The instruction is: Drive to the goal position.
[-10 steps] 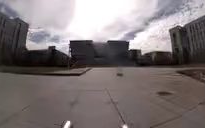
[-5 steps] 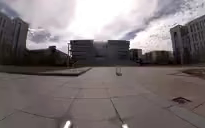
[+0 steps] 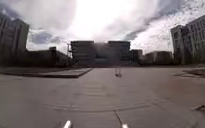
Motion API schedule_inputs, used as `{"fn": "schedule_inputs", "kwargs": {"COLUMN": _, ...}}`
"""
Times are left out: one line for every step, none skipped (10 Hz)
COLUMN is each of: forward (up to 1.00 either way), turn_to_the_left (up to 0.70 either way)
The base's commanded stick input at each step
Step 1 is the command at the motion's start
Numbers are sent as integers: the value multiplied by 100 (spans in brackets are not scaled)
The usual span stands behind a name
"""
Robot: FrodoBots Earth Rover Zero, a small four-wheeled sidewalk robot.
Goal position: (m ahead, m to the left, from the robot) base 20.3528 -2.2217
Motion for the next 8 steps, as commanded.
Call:
{"fn": "schedule_inputs", "kwargs": {"forward": 100, "turn_to_the_left": 0}}
{"fn": "schedule_inputs", "kwargs": {"forward": 100, "turn_to_the_left": 0}}
{"fn": "schedule_inputs", "kwargs": {"forward": 100, "turn_to_the_left": 0}}
{"fn": "schedule_inputs", "kwargs": {"forward": 100, "turn_to_the_left": 0}}
{"fn": "schedule_inputs", "kwargs": {"forward": 100, "turn_to_the_left": 0}}
{"fn": "schedule_inputs", "kwargs": {"forward": 100, "turn_to_the_left": 0}}
{"fn": "schedule_inputs", "kwargs": {"forward": 100, "turn_to_the_left": 0}}
{"fn": "schedule_inputs", "kwargs": {"forward": 100, "turn_to_the_left": 0}}
